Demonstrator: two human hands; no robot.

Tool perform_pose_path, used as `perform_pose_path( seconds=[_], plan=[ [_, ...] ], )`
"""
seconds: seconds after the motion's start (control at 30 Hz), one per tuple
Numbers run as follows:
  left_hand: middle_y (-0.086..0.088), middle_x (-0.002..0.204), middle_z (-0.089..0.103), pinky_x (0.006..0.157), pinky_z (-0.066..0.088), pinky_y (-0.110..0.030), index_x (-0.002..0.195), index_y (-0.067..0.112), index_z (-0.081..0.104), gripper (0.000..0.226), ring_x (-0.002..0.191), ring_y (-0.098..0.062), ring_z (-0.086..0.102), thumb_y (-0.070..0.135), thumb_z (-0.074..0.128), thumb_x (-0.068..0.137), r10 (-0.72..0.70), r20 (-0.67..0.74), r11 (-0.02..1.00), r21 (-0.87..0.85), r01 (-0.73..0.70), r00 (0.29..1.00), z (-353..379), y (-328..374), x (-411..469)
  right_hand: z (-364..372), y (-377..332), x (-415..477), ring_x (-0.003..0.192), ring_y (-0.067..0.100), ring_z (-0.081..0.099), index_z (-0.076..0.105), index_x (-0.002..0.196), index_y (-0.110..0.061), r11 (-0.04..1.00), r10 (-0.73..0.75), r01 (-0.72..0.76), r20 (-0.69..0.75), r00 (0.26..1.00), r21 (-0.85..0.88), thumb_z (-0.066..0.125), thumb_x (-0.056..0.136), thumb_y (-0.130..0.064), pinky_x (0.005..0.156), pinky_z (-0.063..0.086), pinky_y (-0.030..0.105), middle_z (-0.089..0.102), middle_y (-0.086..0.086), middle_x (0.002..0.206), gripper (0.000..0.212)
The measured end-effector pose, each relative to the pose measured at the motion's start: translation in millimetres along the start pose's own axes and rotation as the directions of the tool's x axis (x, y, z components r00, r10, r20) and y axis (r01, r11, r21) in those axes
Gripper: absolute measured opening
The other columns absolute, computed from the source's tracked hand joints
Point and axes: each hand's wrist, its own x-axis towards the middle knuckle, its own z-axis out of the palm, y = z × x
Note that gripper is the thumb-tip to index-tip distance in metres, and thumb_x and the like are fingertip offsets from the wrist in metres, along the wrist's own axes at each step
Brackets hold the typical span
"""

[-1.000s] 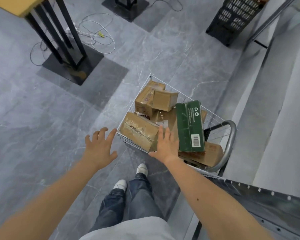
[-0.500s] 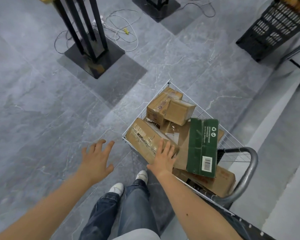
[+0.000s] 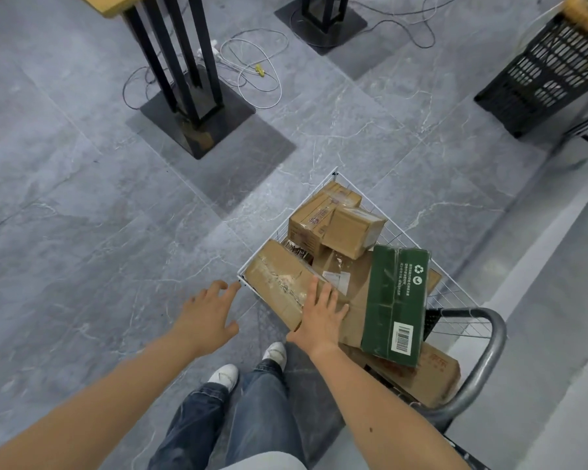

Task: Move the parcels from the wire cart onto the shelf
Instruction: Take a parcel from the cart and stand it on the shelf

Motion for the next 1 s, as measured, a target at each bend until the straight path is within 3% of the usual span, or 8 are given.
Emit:
perform_pose_path(
  seconds=[0.1,0.2,0.33,0.47,0.67,0.83,0.9,1.0],
  plan=[
    [-0.011,0.138,0.040,0.093,0.040,-0.030,0.144,0.018,0.021,0.060,0.115,-0.024,0.050,0.034,0.050,0.094,-0.031,0.095,0.941,-0.333,0.061,0.995,-2,16,-1,-13,-5,-5,0.146,0.038,-0.001,-0.019,0.149,-0.012,0.994,-0.065,0.068,-0.035,0.997,0.089,0.073,0.071,-0.056,0.115,0.008,0.063,-0.001,0.017,0.158,0.129],
    [-0.012,0.124,0.052,0.078,0.041,-0.027,0.141,0.015,0.026,0.057,0.102,-0.022,0.053,0.040,0.048,0.095,-0.128,0.199,0.787,-0.576,0.222,0.972,-8,32,-1,-28,-11,-18,0.146,0.037,-0.001,-0.023,0.147,-0.019,0.979,-0.153,0.165,-0.103,0.983,0.121,0.072,0.068,-0.058,0.115,0.004,0.062,0.002,0.015,0.158,0.129],
    [-0.010,0.129,0.048,0.084,0.050,-0.043,0.140,0.023,0.027,0.067,0.103,-0.027,0.056,0.057,0.050,0.087,-0.177,0.425,0.307,-0.833,0.460,0.888,-22,50,-3,-39,-16,-38,0.135,0.042,0.030,-0.005,0.151,-0.017,0.966,-0.227,0.257,-0.353,0.908,0.040,0.078,0.048,-0.063,0.107,0.026,0.068,0.033,0.018,0.143,0.140],
    [-0.013,0.124,0.052,0.078,0.053,-0.045,0.135,0.031,0.035,0.068,0.101,-0.030,0.058,0.068,0.050,0.080,-0.049,0.440,-0.025,-0.898,0.440,0.896,-48,68,-6,-50,-18,-57,0.126,0.037,0.035,0.011,0.151,-0.012,0.943,-0.307,0.322,-0.590,0.747,-0.084,0.070,0.051,-0.072,0.104,0.031,0.067,0.034,0.017,0.133,0.131],
    [-0.007,0.116,0.061,0.092,0.047,-0.052,0.115,0.027,0.058,0.065,0.112,-0.029,0.055,0.073,0.057,0.069,0.146,0.453,-0.057,-0.884,0.464,0.880,-83,85,-11,-64,-27,-74,0.130,0.039,0.034,0.016,0.150,-0.020,0.907,-0.410,0.309,-0.773,0.484,-0.287,0.078,0.053,-0.041,0.103,0.024,0.071,0.031,0.019,0.137,0.117],
    [-0.009,0.111,0.069,0.076,0.054,-0.039,0.116,0.022,0.062,0.065,0.098,-0.025,0.066,0.061,0.066,0.064,0.231,0.428,0.047,-0.902,0.430,0.874,-107,86,-16,-73,-37,-91,0.129,0.037,0.034,0.018,0.148,-0.021,0.941,-0.337,0.144,-0.835,0.435,-0.305,0.061,0.066,-0.032,0.105,0.022,0.067,0.031,0.017,0.137,0.094],
    [-0.007,0.114,0.067,0.064,0.056,-0.035,0.127,0.025,0.050,0.072,0.095,-0.024,0.067,0.056,0.070,0.066,0.211,0.360,0.078,-0.933,0.351,0.909,-111,85,-15,-78,-50,-103,0.127,0.033,0.036,0.017,0.147,-0.017,0.974,-0.222,0.142,-0.857,0.466,-0.175,0.063,0.067,-0.035,0.106,0.023,0.064,0.034,0.013,0.134,0.094],
    [-0.003,0.110,0.061,0.048,0.052,-0.026,0.131,0.024,0.037,0.060,0.088,-0.019,0.062,0.043,0.065,0.081,0.183,0.232,0.151,-0.967,0.205,0.955,-119,73,-15,-92,-73,-127,0.122,0.025,0.038,0.027,0.142,-0.009,0.944,0.137,0.198,-0.859,0.493,0.263,0.060,0.073,-0.044,0.107,0.026,0.053,0.038,0.006,0.130,0.085]
  ],
)
